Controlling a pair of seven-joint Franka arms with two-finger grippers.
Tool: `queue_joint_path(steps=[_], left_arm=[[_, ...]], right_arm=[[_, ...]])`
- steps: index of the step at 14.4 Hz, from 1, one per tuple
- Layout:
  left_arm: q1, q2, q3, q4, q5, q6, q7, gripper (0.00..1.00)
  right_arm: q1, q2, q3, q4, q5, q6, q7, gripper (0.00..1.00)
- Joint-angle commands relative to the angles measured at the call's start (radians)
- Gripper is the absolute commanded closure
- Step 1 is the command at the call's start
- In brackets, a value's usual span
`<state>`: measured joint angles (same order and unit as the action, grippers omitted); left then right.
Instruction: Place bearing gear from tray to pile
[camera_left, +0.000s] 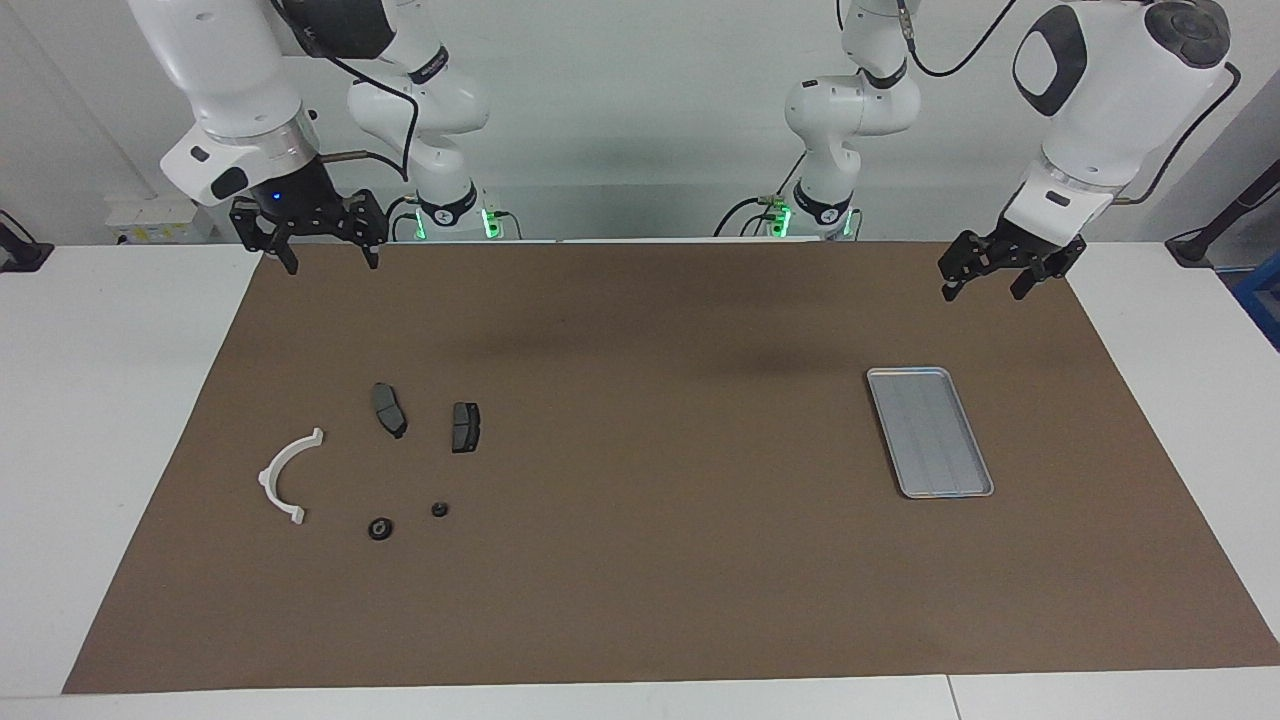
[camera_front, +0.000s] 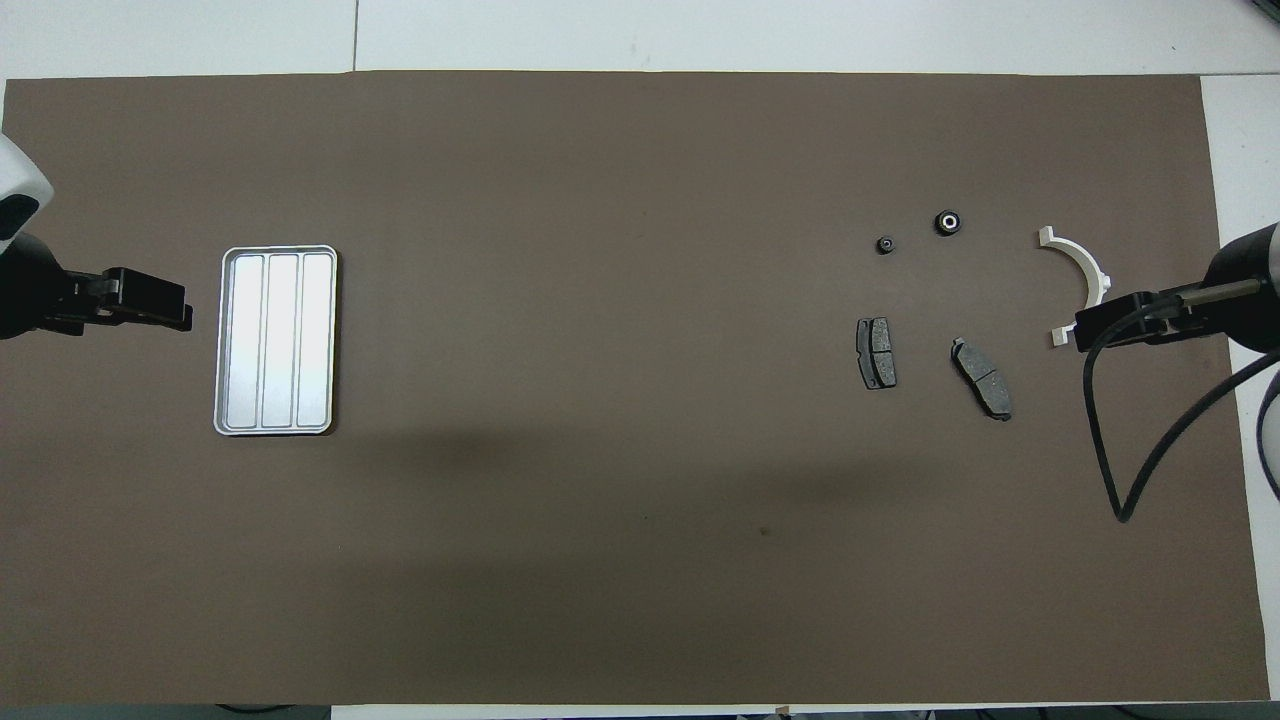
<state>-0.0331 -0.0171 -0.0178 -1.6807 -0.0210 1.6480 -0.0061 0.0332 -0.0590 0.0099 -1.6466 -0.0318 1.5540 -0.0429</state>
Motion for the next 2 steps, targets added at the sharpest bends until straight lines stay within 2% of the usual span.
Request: queue_joint_path(steps=[1, 2], left_arm=[[-0.005, -0.017, 0.004, -0.008, 0.007, 0.0, 0.003, 0.0], [-0.005, -0.017, 0.004, -0.008, 0.009, 0.0, 0.003, 0.0]], right_arm=[[-0.007, -0.002, 0.007, -0.007, -0.014, 0.026, -0.012, 0.0], [-0.007, -0.002, 0.007, -0.007, -0.014, 0.026, -0.014, 0.0]])
